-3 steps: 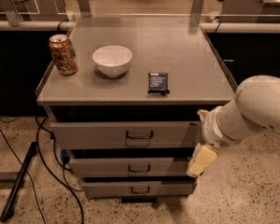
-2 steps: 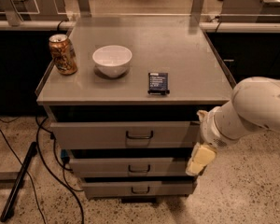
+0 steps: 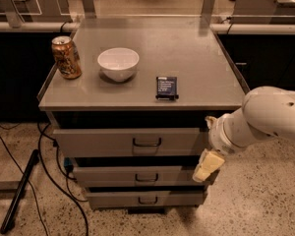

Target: Open top drawer

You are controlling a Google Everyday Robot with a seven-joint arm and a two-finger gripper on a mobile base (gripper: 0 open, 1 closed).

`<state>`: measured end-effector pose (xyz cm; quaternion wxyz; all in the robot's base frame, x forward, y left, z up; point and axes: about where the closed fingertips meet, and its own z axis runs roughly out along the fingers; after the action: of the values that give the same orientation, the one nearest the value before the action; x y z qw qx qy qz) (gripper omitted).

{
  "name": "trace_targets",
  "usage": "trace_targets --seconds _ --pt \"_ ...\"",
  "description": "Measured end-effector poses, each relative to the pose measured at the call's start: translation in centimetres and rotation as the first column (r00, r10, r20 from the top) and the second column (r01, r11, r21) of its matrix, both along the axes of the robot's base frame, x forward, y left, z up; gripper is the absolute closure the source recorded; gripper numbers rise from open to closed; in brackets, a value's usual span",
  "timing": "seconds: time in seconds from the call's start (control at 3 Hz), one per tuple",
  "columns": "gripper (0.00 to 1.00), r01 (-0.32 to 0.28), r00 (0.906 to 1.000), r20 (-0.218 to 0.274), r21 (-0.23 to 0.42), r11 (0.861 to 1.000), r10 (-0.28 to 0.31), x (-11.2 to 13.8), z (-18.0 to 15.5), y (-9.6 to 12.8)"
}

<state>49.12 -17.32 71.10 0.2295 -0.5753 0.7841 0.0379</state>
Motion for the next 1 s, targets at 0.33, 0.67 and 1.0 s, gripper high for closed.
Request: trace_targets --seconds 0.33,0.67,1.0 --pt "0.0 -0.019 0.9998 0.008 0.018 1.0 0.018 1.2 -0.6 0.3" --pt "0.0 -0.073 0.9969 -0.029 0.019 0.997 0.073 3.2 -2.1 0.6" --pt "0.0 -0.08 0.9964 -0.028 0.019 0.997 0.08 3.1 -2.1 0.8"
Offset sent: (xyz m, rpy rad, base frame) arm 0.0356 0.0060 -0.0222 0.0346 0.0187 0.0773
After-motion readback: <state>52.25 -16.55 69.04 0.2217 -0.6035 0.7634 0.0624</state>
